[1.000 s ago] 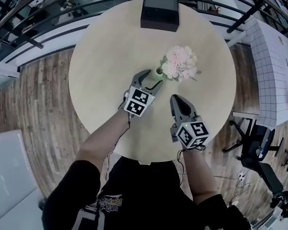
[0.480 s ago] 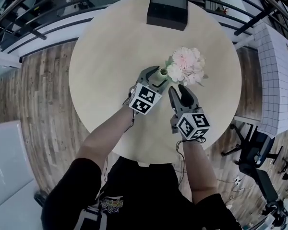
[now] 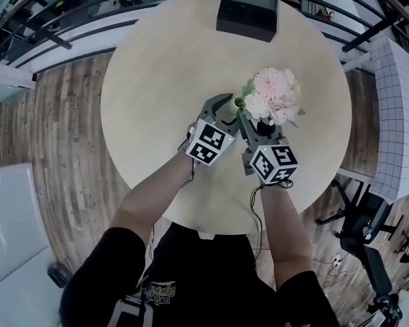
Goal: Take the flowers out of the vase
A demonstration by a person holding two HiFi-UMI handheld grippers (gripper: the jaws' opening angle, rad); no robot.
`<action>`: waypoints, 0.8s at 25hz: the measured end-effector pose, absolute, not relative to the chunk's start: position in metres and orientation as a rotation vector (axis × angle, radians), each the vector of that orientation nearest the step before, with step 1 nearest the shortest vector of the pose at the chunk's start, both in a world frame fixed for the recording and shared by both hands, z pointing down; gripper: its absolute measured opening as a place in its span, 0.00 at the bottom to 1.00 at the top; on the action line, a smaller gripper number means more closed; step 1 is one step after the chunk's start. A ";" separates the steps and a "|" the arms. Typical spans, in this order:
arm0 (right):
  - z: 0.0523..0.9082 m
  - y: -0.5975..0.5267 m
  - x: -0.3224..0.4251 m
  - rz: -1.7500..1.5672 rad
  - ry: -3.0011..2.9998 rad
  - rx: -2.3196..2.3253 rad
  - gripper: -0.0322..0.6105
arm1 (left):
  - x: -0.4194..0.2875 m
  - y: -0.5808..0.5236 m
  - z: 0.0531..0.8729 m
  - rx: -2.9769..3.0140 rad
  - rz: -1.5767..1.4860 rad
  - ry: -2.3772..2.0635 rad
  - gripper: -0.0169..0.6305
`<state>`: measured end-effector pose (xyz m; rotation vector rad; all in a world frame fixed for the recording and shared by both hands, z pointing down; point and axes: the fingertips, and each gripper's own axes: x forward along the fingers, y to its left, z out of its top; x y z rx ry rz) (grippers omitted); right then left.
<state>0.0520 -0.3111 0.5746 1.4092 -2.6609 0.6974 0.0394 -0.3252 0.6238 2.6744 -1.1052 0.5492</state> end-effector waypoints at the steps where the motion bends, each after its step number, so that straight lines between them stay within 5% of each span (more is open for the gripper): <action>1: 0.575 -0.313 0.051 0.690 -2.668 1.403 0.36 | 0.039 -0.325 0.624 2.675 0.547 -1.106 0.41; 15: 0.573 -0.330 0.034 0.599 -2.722 1.342 0.34 | 0.039 -0.327 0.623 2.683 0.520 -1.113 0.41; 20: 0.569 -0.335 0.035 0.556 -2.718 1.345 0.25 | 0.039 -0.327 0.622 2.682 0.519 -1.115 0.41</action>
